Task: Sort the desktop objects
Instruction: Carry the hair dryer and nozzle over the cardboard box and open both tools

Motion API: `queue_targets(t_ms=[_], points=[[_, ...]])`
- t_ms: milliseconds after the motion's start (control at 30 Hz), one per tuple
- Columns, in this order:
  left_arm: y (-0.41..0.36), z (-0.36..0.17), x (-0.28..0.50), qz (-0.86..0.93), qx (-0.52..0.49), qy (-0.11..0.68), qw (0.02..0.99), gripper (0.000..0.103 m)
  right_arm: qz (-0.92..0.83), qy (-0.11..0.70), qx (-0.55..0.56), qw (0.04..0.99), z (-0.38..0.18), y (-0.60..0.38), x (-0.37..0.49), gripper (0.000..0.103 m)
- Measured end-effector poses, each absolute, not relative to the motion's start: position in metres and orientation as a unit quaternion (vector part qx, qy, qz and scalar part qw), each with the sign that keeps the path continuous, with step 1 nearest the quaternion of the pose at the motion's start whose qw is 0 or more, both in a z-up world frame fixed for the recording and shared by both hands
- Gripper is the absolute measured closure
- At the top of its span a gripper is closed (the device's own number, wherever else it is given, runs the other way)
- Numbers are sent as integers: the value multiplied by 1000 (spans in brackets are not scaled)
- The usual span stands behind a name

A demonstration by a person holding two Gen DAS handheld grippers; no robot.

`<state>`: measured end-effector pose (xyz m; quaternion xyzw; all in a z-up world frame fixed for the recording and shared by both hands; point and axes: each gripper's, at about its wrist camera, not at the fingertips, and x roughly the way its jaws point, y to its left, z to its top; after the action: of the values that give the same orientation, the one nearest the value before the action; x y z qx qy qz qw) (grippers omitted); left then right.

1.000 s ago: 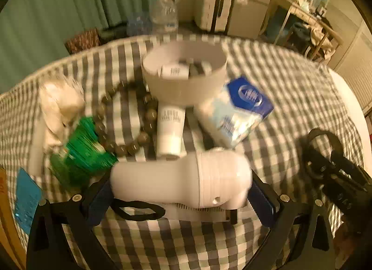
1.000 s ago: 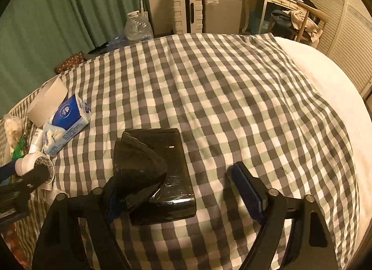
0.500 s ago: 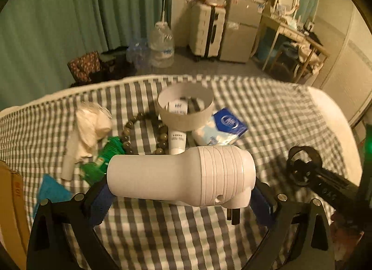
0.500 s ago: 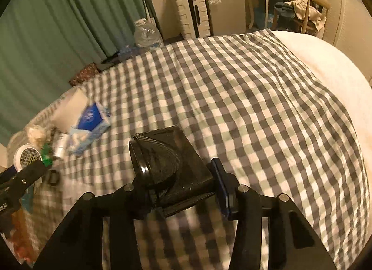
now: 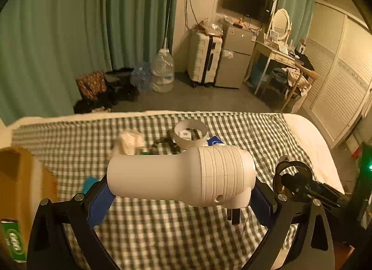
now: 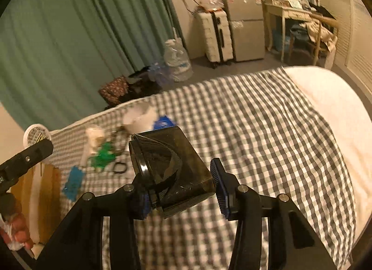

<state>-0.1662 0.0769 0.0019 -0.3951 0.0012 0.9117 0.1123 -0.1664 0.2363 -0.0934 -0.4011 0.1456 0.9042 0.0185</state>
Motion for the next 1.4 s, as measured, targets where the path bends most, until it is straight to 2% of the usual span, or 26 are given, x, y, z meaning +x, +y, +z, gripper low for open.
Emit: queue_targets(t_ms=[400, 800, 1267, 1400], points=[[31, 35, -100, 925, -373, 3, 78, 2, 916, 77, -393, -35, -34, 153, -120, 59], [-49, 58, -67, 940, -342, -5, 13, 2, 927, 6, -363, -95, 14, 52, -91, 59], [-157, 44, -62, 933, -353, -37, -63, 2, 908, -56, -374, -179, 9, -66, -102, 61], [-187, 33, -62, 927, -363, -40, -86, 2, 895, -51, -390, -209, -3, -93, -109, 61]])
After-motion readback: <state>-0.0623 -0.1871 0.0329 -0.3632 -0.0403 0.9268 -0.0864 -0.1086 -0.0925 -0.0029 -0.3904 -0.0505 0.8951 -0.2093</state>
